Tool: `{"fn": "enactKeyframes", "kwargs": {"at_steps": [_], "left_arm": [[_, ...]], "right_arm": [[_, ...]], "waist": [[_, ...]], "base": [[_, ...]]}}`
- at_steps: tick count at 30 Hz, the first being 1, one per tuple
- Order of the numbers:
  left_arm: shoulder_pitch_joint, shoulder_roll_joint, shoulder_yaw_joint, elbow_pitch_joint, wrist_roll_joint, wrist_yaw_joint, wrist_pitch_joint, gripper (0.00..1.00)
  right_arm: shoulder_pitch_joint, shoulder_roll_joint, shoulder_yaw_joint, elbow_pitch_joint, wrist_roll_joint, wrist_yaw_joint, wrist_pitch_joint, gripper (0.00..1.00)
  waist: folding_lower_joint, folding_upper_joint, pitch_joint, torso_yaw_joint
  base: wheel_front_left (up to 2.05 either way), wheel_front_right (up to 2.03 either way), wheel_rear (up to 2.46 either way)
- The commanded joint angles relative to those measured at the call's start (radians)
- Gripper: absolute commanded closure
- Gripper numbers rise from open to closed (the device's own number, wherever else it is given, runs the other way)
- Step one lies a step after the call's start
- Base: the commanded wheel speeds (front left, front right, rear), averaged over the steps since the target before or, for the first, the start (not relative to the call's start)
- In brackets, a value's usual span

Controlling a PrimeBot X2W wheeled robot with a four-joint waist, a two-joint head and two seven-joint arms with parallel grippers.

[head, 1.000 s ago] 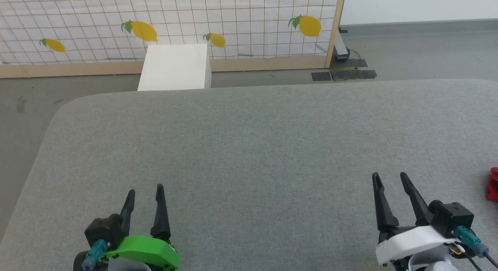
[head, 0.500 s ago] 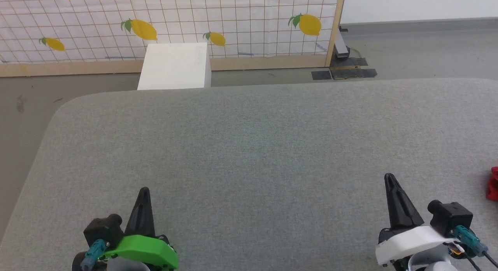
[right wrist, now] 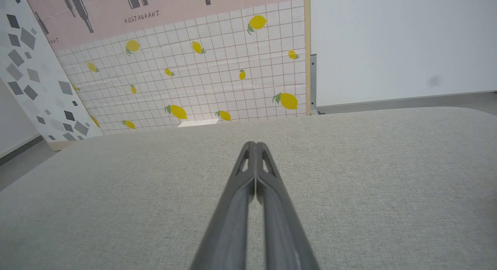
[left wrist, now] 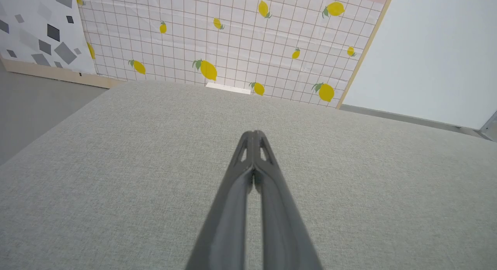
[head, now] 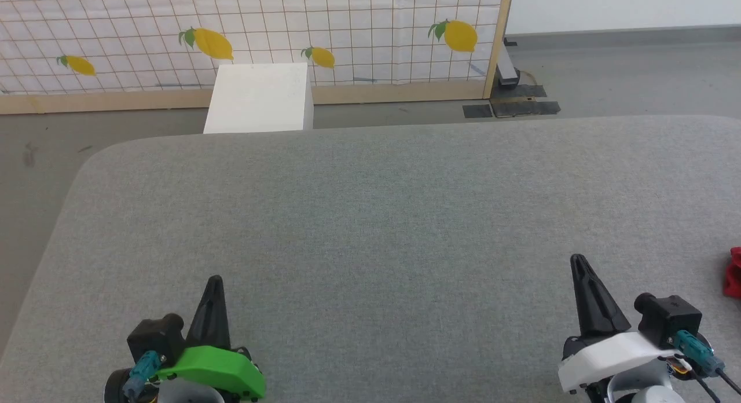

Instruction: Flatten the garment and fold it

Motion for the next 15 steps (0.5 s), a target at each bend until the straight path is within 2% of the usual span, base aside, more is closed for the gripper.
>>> {"fn": "enactKeyframes", "kwargs": {"at_steps": [1, 15], "left_arm": [[-0.002, -0.007, 0.005, -0.007, 0.017, -0.01, 0.007, 1.0], [-0.003, -0.015, 0.019, -0.026, 0.059, -0.018, 0.034, 1.0]], "right_arm": [[0.003, 0.0, 0.0, -0.011, -0.009, 0.0, 0.006, 1.0], [0.005, 0.0, 0.001, -0.037, -0.033, 0.0, 0.034, 1.0]], "waist": [[0.0, 0.0019, 0.0, 0.0], [0.0, 0.0031, 0.001, -0.002]], "base": [[0.0, 0.0, 0.0], [0.0, 0.0, 0.0]]}}
